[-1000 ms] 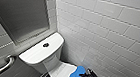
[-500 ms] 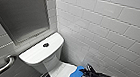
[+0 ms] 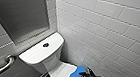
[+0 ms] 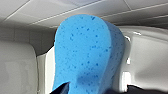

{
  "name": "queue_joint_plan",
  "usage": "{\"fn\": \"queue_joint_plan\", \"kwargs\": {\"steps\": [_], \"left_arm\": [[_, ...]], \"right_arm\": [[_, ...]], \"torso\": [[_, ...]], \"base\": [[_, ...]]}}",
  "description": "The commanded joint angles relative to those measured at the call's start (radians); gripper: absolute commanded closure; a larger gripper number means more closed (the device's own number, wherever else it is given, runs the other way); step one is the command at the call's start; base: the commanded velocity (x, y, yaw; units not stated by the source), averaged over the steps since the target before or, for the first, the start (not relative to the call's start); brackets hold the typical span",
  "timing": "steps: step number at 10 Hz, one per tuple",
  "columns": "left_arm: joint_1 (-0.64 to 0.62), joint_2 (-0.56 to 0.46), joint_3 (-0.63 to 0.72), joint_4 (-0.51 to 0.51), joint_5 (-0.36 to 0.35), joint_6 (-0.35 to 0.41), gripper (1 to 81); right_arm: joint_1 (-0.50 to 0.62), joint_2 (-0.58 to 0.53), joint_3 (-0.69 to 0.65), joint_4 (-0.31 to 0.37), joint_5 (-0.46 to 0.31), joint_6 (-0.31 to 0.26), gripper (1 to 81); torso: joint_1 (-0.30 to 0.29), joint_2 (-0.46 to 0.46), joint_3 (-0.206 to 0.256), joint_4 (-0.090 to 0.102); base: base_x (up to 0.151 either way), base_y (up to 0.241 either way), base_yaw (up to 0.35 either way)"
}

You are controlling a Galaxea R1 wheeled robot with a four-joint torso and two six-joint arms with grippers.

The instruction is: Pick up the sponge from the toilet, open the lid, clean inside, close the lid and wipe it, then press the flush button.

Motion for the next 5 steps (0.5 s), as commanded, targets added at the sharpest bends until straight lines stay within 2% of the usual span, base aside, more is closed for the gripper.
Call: {"fn": "queue_joint_plan", "kwargs": {"steps": [1,5], "left_arm": [[0.001,0.006,0.002,-0.002,0.065,-0.004,1.0],[0.001,0.006,0.002,-0.003,0.065,-0.005,1.0]], "right_arm": [[0.131,-0.001,0.037,0.0,-0.027,0.001,1.0],[0.12,0.051,-0.027,-0.003,-0.025,-0.002,1.0]], "torso": [[0.0,0.0,0.0,0.0],[0.0,0.0,0.0,0.0]], "base": [[0.0,0.0,0.0],[0.0,0.0,0.0]]}}
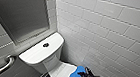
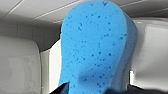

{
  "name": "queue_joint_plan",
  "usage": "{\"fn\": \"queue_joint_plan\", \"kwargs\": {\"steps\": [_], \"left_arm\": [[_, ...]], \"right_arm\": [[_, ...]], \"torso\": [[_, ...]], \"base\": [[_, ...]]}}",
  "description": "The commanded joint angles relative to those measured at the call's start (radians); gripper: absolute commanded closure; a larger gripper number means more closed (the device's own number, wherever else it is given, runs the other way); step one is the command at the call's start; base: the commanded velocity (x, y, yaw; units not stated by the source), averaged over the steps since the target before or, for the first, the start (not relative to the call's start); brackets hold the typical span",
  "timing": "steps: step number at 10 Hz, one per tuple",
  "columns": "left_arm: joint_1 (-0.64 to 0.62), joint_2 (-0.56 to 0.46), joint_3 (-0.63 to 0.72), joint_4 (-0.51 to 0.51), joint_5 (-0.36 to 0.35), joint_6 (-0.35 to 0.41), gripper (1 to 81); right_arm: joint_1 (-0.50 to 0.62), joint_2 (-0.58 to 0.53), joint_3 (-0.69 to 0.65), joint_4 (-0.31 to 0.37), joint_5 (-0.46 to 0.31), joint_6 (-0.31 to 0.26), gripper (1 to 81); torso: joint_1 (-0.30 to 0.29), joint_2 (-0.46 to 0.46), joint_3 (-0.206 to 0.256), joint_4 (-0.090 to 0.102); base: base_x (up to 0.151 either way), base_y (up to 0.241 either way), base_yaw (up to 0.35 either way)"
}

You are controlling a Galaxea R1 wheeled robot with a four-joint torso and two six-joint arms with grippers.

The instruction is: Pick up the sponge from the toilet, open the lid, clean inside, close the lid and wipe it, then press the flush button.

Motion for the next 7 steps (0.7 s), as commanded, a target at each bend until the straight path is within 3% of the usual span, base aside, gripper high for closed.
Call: {"fn": "queue_joint_plan", "kwargs": {"steps": [1,7], "left_arm": [[0.001,0.003,0.004,-0.003,0.068,-0.004,1.0],[0.001,-0.001,0.004,-0.005,0.074,-0.005,1.0]], "right_arm": [[0.107,0.028,-0.018,-0.002,-0.021,-0.001,1.0],[0.072,0.054,-0.066,-0.004,0.033,-0.01,1.0]], "torso": [[0.0,0.0,0.0,0.0],[0.0,0.0,0.0,0.0]], "base": [[0.0,0.0,0.0],[0.0,0.0,0.0]]}}
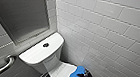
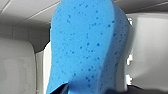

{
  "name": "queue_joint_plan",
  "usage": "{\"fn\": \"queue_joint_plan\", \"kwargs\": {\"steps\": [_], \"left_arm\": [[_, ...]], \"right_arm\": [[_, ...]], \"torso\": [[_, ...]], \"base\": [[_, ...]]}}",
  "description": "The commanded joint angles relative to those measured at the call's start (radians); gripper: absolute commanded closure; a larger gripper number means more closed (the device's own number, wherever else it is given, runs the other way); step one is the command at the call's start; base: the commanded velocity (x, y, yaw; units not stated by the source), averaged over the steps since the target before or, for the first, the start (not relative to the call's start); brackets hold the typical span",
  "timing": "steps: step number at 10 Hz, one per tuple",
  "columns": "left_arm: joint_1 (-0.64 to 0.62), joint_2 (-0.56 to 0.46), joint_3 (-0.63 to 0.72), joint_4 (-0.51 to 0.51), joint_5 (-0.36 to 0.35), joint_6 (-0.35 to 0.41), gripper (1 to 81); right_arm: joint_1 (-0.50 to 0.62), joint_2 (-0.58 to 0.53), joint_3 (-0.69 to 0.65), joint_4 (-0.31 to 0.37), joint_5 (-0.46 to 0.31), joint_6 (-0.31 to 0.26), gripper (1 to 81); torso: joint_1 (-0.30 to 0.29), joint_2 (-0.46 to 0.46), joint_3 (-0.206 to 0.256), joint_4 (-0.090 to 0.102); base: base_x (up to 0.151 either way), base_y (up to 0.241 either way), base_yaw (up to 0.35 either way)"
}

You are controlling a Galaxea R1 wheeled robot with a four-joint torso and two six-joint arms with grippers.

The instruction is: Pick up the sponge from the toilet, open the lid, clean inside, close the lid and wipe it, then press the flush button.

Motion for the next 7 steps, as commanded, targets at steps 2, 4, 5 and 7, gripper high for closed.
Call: {"fn": "queue_joint_plan", "kwargs": {"steps": [2,4,5,7], "left_arm": [[0.005,-0.007,0.004,-0.011,0.075,-0.004,1.0],[0.004,-0.007,0.004,-0.013,0.075,-0.005,1.0],[0.005,-0.005,0.004,-0.013,0.075,-0.004,1.0],[0.005,-0.002,0.004,-0.013,0.077,-0.004,1.0]], "right_arm": [[0.118,0.009,-0.04,-0.028,-0.002,-0.007,1.0],[0.135,0.009,-0.066,-0.076,-0.002,-0.007,1.0],[0.14,0.008,-0.077,-0.079,-0.005,-0.006,1.0],[0.135,0.011,-0.079,-0.084,-0.003,-0.006,1.0]], "torso": [[0.0,0.0,0.0,0.0],[0.0,0.0,0.0,0.0],[0.0,0.0,0.0,0.0],[0.0,0.0,0.0,0.0]], "base": [[0.0,0.0,0.0],[0.0,0.0,0.0],[0.0,0.0,0.0],[0.0,0.0,0.0]]}}
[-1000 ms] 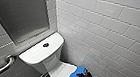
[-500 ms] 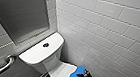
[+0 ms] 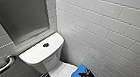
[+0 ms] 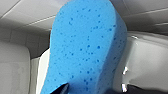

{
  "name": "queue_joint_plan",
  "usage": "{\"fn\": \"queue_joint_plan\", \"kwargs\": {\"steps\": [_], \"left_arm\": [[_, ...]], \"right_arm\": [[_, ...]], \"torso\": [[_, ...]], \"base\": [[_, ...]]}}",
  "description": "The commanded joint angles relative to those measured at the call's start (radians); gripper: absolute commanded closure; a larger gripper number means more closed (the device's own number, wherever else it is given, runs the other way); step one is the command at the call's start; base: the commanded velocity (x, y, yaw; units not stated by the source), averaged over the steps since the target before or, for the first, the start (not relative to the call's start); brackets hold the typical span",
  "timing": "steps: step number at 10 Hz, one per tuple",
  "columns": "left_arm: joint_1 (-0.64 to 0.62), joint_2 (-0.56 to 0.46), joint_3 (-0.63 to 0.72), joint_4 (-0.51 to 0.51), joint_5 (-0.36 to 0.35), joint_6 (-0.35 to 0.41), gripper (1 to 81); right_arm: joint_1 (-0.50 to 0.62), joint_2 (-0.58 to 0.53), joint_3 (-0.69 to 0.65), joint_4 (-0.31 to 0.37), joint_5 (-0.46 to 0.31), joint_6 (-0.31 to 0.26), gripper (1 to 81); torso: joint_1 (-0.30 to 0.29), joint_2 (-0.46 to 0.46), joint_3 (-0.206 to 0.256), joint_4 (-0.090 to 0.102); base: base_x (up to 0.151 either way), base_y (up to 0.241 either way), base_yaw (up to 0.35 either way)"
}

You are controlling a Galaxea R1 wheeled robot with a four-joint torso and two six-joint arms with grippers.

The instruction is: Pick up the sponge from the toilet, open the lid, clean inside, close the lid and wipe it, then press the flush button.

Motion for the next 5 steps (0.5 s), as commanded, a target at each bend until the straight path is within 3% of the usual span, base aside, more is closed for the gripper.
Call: {"fn": "queue_joint_plan", "kwargs": {"steps": [1,2,5], "left_arm": [[0.005,0.003,0.004,-0.006,0.073,-0.003,1.0],[0.005,0.003,0.004,-0.006,0.073,-0.003,1.0],[0.005,0.008,0.004,-0.006,0.073,-0.003,1.0]], "right_arm": [[0.126,-0.003,0.004,-0.016,-0.023,0.0,1.0],[0.122,-0.001,0.007,-0.017,-0.02,0.0,1.0],[0.106,0.016,-0.001,-0.02,0.017,-0.001,1.0]], "torso": [[0.0,0.0,-0.094,0.0],[0.0,0.0,-0.005,0.0],[0.0,0.0,-0.041,0.0]], "base": [[0.0,0.0,0.0],[0.0,0.0,0.0],[0.0,0.0,0.0]]}}
